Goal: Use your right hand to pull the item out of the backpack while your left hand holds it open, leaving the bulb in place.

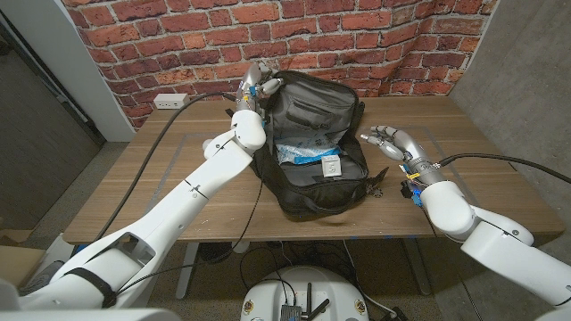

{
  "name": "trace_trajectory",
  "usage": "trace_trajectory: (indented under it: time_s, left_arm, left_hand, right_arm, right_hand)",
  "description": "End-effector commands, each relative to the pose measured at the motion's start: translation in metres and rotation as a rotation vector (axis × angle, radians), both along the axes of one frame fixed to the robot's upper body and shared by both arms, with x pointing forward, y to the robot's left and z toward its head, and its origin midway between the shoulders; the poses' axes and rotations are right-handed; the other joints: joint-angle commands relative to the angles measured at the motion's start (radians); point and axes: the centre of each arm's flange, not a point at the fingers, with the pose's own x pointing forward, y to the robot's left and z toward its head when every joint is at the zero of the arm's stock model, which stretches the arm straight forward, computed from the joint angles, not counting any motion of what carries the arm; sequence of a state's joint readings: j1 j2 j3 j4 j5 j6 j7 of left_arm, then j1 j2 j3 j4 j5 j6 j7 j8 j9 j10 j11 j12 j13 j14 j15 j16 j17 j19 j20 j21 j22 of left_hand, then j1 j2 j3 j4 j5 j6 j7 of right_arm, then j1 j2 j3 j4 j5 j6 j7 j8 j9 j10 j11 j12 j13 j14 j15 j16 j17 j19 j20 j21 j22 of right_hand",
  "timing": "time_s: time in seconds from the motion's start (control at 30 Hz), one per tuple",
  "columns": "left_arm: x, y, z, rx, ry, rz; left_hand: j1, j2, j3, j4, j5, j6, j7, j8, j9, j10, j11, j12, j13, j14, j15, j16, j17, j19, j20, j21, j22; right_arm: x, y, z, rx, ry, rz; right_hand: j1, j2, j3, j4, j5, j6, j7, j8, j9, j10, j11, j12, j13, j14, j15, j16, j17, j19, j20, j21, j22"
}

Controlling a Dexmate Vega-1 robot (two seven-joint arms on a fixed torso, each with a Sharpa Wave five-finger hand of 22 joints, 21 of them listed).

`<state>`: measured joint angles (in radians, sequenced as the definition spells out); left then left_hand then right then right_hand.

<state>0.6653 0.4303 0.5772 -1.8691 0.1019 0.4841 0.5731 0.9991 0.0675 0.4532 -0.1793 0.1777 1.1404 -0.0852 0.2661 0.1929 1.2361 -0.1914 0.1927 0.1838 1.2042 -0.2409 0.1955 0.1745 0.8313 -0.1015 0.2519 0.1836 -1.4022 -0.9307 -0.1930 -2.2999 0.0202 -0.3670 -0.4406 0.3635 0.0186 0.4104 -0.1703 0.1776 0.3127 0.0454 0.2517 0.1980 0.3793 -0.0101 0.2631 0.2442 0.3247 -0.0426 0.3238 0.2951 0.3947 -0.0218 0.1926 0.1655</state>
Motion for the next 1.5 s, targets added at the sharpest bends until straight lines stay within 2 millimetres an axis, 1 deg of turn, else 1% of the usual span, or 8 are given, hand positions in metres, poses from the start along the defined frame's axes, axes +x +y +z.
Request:
trace_trajectory:
  time_s: [0.03, 0.4, 0.43, 0.47, 0.53, 0.67, 1.1, 1.5]
  left_arm:
    - [0.001, -0.002, 0.0, -0.008, -0.007, -0.012]
    - [0.0, -0.001, -0.002, -0.018, -0.011, -0.011]
    - [0.0, -0.001, -0.003, -0.018, -0.009, -0.01]
    - [0.0, -0.001, -0.003, -0.019, -0.008, -0.011]
    - [0.001, -0.001, -0.003, -0.019, -0.01, -0.015]
    - [0.001, -0.001, -0.003, -0.021, -0.013, -0.012]
    - [-0.001, 0.004, -0.005, -0.025, -0.019, -0.001]
    - [-0.004, 0.01, -0.007, -0.029, -0.03, -0.003]
  left_hand:
    - [0.002, 0.007, 0.011, 0.007, 0.006, 0.004, 0.004, -0.001, 0.003, 0.015, -0.01, 0.003, 0.005, 0.011, 0.001, -0.004, 0.004, 0.01, -0.102, 0.0, 0.005]
    - [0.002, 0.008, 0.012, 0.007, 0.006, 0.004, 0.004, -0.002, 0.003, 0.016, -0.01, 0.003, 0.006, 0.011, 0.001, -0.004, 0.004, 0.01, -0.102, 0.0, 0.005]
    - [0.002, 0.008, 0.012, 0.007, 0.006, 0.004, 0.005, -0.002, 0.003, 0.016, -0.01, 0.003, 0.006, 0.011, 0.001, -0.004, 0.004, 0.01, -0.102, 0.0, 0.005]
    - [0.002, 0.008, 0.012, 0.007, 0.006, 0.005, 0.004, -0.002, 0.003, 0.016, -0.01, 0.003, 0.006, 0.011, 0.001, -0.005, 0.004, 0.01, -0.102, 0.0, 0.005]
    - [0.001, 0.008, 0.012, 0.007, 0.006, 0.003, 0.003, -0.003, 0.003, 0.016, -0.01, 0.003, 0.006, 0.011, 0.001, -0.005, 0.004, 0.01, -0.103, 0.0, 0.005]
    - [0.001, 0.008, 0.012, 0.007, 0.006, 0.005, 0.004, -0.003, 0.003, 0.017, -0.01, 0.003, 0.006, 0.012, 0.001, -0.004, 0.004, 0.01, -0.103, 0.0, 0.005]
    - [0.002, 0.007, 0.012, 0.007, 0.006, 0.005, 0.004, -0.004, 0.003, 0.015, -0.01, 0.002, 0.006, 0.013, 0.001, -0.005, 0.004, 0.011, -0.102, -0.001, 0.005]
    - [0.001, 0.007, 0.012, 0.007, 0.006, 0.006, 0.004, -0.005, 0.004, 0.018, -0.01, 0.003, 0.006, 0.012, 0.001, -0.006, 0.004, 0.011, -0.102, -0.001, 0.005]
  right_arm:
    - [-0.014, 0.019, 0.002, -0.096, -0.023, 0.011]
    - [-0.019, 0.032, 0.005, -0.2, -0.016, 0.026]
    - [-0.02, 0.033, 0.005, -0.203, -0.014, 0.027]
    - [-0.02, 0.033, 0.005, -0.207, -0.014, 0.029]
    - [-0.021, 0.035, 0.006, -0.217, -0.011, 0.034]
    - [-0.021, 0.04, 0.007, -0.25, -0.004, 0.043]
    - [-0.016, 0.055, 0.012, -0.358, 0.021, 0.056]
    - [-0.015, 0.072, 0.01, -0.409, 0.04, 0.03]
  right_hand:
    - [0.015, -0.003, -0.006, -0.001, -0.001, 0.02, -0.004, 0.01, 0.002, 0.021, -0.001, 0.012, 0.009, 0.022, -0.015, 0.012, 0.008, 0.014, 0.002, 0.004, 0.002]
    - [0.04, -0.007, -0.006, -0.001, 0.0, 0.049, -0.012, 0.021, 0.003, 0.046, -0.014, 0.02, 0.023, 0.062, -0.031, 0.037, 0.021, 0.031, -0.004, 0.005, 0.002]
    - [0.043, -0.007, -0.007, 0.0, 0.0, 0.052, -0.012, 0.022, 0.003, 0.05, -0.014, 0.021, 0.025, 0.072, -0.028, 0.042, 0.023, 0.036, -0.002, 0.006, 0.002]
    - [0.047, -0.007, -0.007, 0.001, 0.001, 0.056, -0.014, 0.024, 0.003, 0.056, -0.016, 0.023, 0.027, 0.077, -0.035, 0.047, 0.027, 0.048, 0.001, 0.009, 0.003]
    - [0.05, -0.007, -0.008, 0.002, 0.001, 0.06, -0.016, 0.026, 0.003, 0.061, -0.017, 0.024, 0.03, 0.083, -0.041, 0.051, 0.03, 0.055, 0.004, 0.011, 0.004]
    - [0.052, -0.007, -0.009, 0.003, 0.001, 0.063, -0.016, 0.026, 0.003, 0.067, -0.016, 0.026, 0.032, 0.091, -0.044, 0.057, 0.034, 0.06, 0.002, 0.012, 0.004]
    - [0.054, -0.012, -0.014, 0.006, 0.0, 0.056, -0.012, 0.023, 0.004, 0.061, -0.012, 0.023, 0.039, 0.093, -0.04, 0.064, 0.044, 0.057, 0.009, 0.009, 0.005]
    - [0.04, -0.029, -0.03, 0.012, -0.002, 0.031, -0.001, 0.01, 0.005, 0.042, -0.009, 0.013, 0.048, 0.086, -0.031, 0.069, 0.056, 0.05, 0.013, 0.004, 0.006]
